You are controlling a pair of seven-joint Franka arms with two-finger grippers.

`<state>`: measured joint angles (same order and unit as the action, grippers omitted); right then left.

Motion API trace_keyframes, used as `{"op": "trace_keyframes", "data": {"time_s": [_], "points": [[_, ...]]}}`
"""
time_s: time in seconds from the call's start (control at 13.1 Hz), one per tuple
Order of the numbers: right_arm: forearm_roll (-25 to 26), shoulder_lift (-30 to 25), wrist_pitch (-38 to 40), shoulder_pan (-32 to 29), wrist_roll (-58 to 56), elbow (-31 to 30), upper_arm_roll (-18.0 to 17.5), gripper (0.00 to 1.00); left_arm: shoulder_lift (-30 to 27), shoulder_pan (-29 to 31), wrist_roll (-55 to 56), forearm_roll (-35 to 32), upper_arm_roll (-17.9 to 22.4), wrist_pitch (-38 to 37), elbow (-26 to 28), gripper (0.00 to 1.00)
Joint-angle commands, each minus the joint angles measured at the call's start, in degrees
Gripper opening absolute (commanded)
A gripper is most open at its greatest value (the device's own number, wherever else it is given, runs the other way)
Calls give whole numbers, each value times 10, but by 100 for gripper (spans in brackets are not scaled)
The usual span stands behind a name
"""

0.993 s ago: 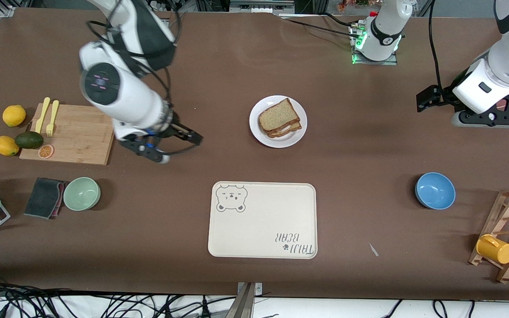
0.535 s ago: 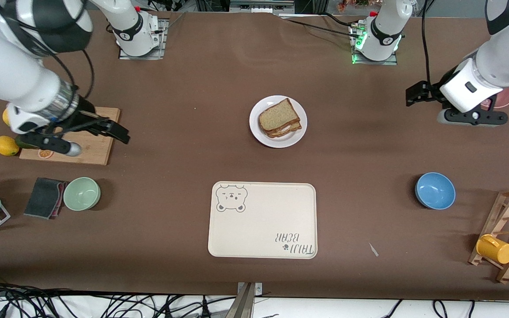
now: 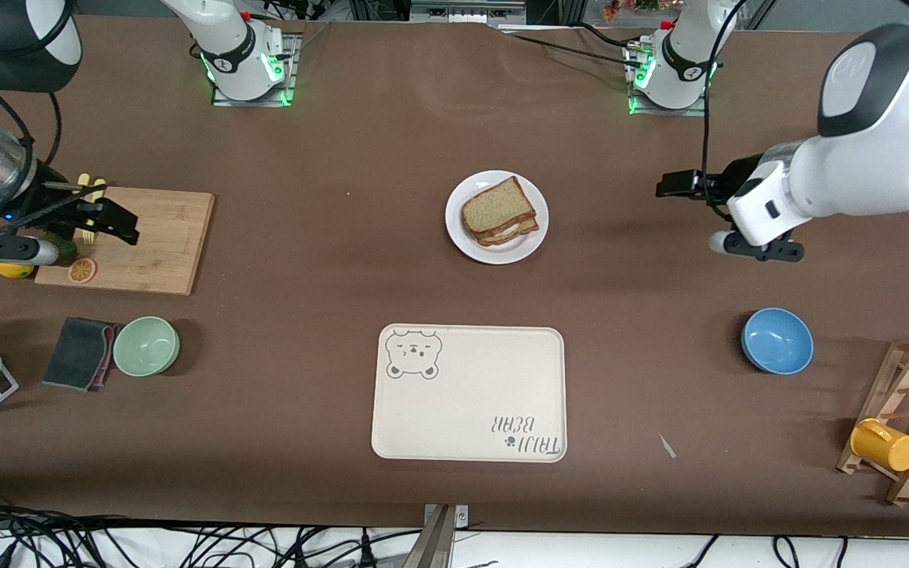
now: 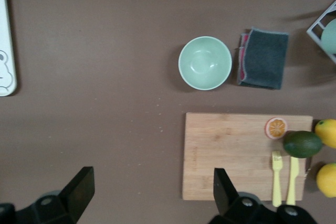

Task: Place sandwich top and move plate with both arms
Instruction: 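Withdraw the right gripper while the left gripper reaches toward the plate, then grasp the white plate rim with the left gripper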

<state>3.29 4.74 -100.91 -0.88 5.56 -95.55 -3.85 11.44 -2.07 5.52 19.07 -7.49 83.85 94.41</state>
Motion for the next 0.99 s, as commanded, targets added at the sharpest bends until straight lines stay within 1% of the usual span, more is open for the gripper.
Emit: {"op": "trace_keyframes", "data": {"time_s": [0.0,0.08,0.15,0.31,0.46,0.53,0.61,0.76,0.84,0.92], "points": [[13,-33,1,-16,-23,-26,-9,100,80,-11,-11,25,3,6,-53,100],[13,-39,2,-18,-24,-26,-9,100,114,-20,-11,25,3,17,-76,100],[10,-40,9,-18,-24,-25,-10,100,142,-28,-11,41,3,23,-89,100],[5,-38,9,-18,-23,-21,-11,100,177,-40,-22,111,3,50,-89,100],[3,-37,11,-18,-23,-17,-11,100,216,-54,-104,166,3,72,-88,100],[1,-37,19,-19,-23,-17,-11,100,225,-62,-128,191,4,96,-81,100],[-8,-37,36,-19,-23,-16,-11,100,234,-71,-146,198,3,113,-77,100],[-14,-37,58,-19,-23,0,-12,100,261,-89,-197,242,4,132,-68,100],[-15,-39,59,-18,-25,1,-12,100,262,-90,-236,249,3,142,-53,100],[-19,-43,70,-18,-18,0,-12,100,263,-87,-275,251,3,143,-46,98]]}}
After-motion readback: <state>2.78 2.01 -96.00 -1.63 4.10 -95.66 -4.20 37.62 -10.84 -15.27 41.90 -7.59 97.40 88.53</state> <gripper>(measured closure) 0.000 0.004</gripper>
